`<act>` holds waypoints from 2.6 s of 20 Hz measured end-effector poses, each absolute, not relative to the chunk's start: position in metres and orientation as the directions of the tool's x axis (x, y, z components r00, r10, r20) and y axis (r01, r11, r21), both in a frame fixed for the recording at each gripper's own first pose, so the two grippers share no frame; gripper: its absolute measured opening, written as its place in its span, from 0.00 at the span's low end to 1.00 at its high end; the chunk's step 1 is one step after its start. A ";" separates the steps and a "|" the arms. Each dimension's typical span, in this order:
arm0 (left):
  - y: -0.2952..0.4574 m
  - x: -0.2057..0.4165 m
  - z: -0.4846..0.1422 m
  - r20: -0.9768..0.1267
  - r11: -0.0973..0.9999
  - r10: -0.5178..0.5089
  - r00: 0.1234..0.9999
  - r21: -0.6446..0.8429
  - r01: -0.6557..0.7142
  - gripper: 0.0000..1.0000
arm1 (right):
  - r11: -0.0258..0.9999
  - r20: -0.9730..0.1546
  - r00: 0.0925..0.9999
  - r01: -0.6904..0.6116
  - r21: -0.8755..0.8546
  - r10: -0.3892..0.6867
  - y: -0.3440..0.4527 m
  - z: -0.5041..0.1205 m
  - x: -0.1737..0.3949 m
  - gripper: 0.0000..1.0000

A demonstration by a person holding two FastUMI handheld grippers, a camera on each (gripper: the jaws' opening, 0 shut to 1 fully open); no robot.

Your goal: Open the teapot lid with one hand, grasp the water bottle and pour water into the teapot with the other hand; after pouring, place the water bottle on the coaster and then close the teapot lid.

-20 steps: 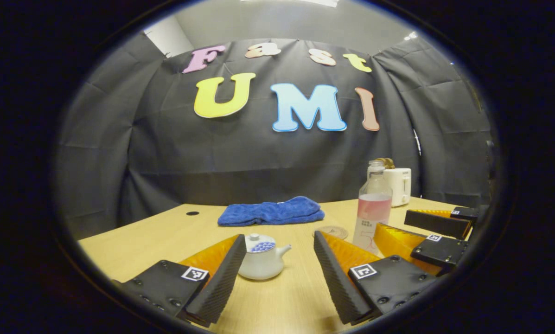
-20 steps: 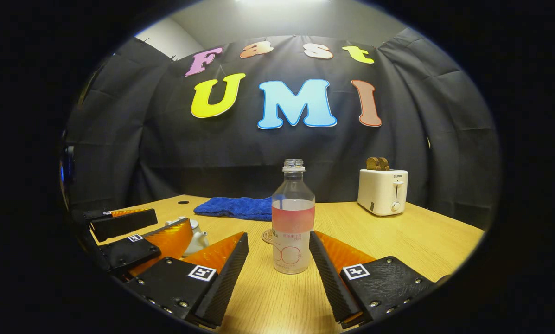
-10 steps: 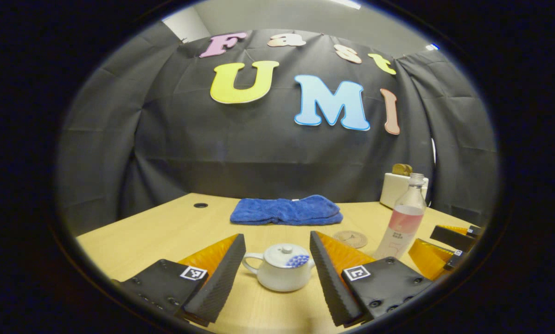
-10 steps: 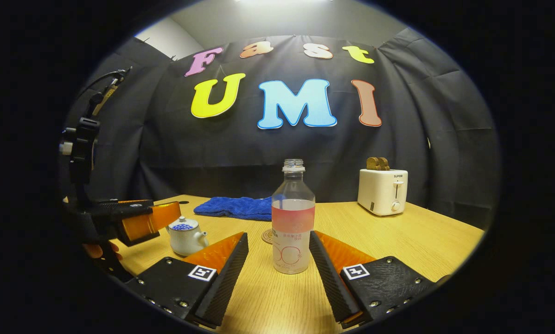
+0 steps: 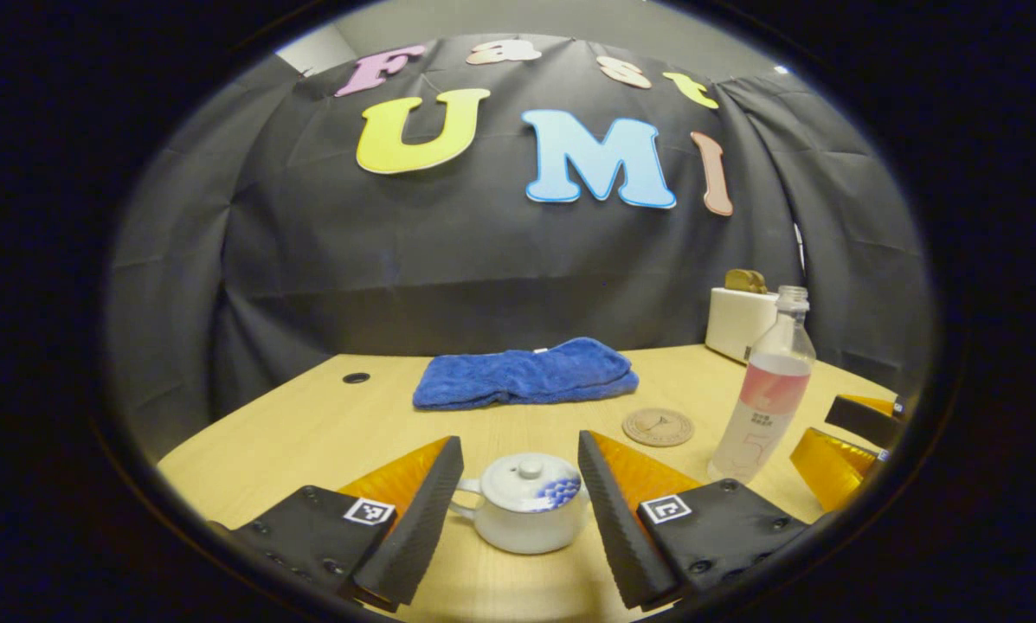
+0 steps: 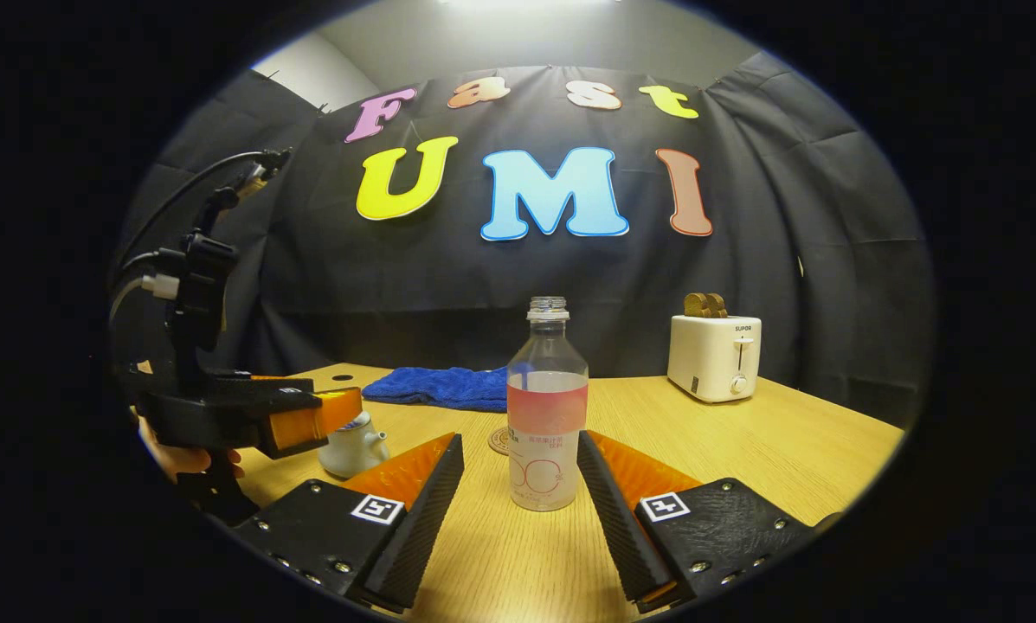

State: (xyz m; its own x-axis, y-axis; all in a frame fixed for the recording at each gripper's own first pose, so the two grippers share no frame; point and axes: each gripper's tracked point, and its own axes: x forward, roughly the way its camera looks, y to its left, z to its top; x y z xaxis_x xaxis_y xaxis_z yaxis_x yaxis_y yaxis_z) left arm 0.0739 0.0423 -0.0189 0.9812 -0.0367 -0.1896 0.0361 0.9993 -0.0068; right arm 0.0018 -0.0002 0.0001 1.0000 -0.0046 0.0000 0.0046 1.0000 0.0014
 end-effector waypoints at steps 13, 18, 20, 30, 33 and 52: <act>0.039 0.091 -0.027 -0.233 0.997 -0.016 0.972 0.067 0.033 0.58 | 1.000 0.000 1.000 0.003 0.001 -0.003 0.000 0.000 0.000 0.84; 0.039 0.094 -0.028 -0.250 0.997 0.010 0.968 0.082 0.011 0.63 | 1.000 0.000 1.000 0.002 0.001 -0.002 0.000 0.001 0.001 0.84; 0.043 0.102 -0.028 -0.233 0.996 0.020 0.972 0.086 0.000 0.43 | 1.000 0.000 1.000 0.002 0.001 -0.002 0.000 0.000 0.001 0.84; 0.042 0.097 -0.024 -0.235 0.999 0.014 0.972 0.034 -0.006 0.14 | 1.000 0.000 1.000 0.001 0.002 -0.001 0.000 0.001 0.000 0.84; 0.044 0.098 -0.021 -0.234 1.000 -0.008 0.972 0.001 0.009 0.14 | 1.000 -0.001 1.000 0.001 0.002 -0.001 0.001 0.000 0.001 0.84; 0.097 0.077 -0.005 -0.228 0.998 0.028 0.973 -0.040 -0.038 0.14 | 0.999 -0.016 0.999 0.045 0.003 -0.045 -0.015 -0.001 0.018 0.84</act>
